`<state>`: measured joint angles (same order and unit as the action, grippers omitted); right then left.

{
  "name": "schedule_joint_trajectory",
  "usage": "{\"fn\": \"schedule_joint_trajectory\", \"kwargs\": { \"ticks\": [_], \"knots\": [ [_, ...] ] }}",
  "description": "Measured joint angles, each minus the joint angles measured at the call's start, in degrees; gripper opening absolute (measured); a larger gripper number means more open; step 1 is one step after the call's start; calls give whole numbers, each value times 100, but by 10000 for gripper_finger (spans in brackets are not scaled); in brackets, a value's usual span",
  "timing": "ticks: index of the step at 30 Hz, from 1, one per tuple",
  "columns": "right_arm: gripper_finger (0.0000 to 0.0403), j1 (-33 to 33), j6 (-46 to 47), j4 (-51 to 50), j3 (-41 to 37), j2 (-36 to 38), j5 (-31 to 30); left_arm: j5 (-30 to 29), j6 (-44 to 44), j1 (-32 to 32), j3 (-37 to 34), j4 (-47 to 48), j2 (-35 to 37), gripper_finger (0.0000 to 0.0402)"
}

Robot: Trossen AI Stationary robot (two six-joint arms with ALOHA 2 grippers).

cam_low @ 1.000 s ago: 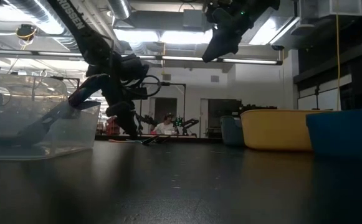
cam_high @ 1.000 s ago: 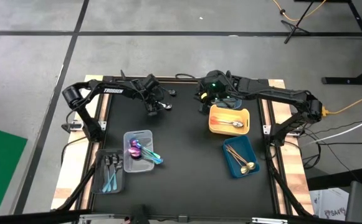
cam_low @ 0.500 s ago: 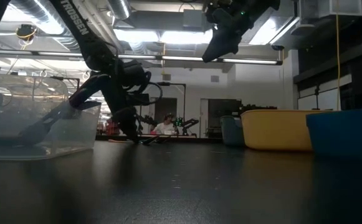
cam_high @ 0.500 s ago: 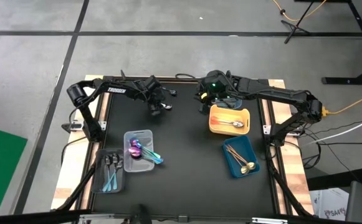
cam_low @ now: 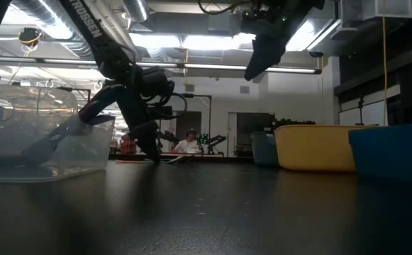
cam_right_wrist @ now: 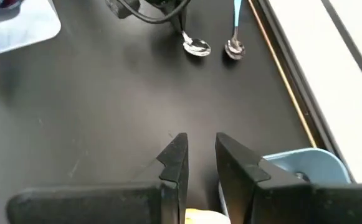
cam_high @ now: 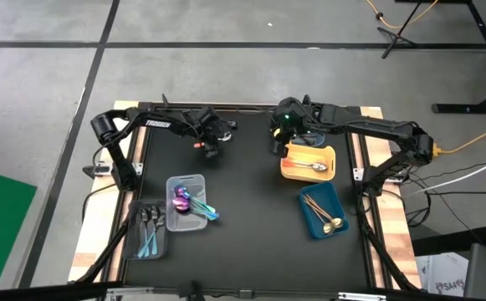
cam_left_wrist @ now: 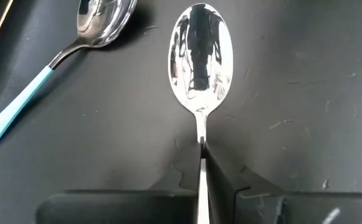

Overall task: Sort silverware by color (type)
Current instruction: Put the orange spoon into the yellow bin

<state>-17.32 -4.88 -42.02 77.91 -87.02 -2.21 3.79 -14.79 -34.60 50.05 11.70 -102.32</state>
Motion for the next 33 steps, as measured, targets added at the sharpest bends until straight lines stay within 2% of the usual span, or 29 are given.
{"fn": "schedule_joint_trajectory", "kwargs": {
  "ticks": [9, 14, 20, 25, 33],
  "knots": [
    [72, 4, -162, -16, 0, 149, 25, 121, 648, 193, 1, -199, -13, 4],
    [72, 4, -162, -18, 0, 125, 25, 438, 910, 270, 187, -191, -39, 3],
    [72, 6, -461, -230, 0, 127, 27, 1128, 1198, 409, 559, -191, -48, 2],
    [72, 6, -503, -375, 0, 127, 42, 1173, 1475, 669, 879, -202, -47, 2],
    [72, 11, -590, -460, 0, 134, 945, 1120, 1788, 1217, 1310, -227, -31, 1]
  ]
}}
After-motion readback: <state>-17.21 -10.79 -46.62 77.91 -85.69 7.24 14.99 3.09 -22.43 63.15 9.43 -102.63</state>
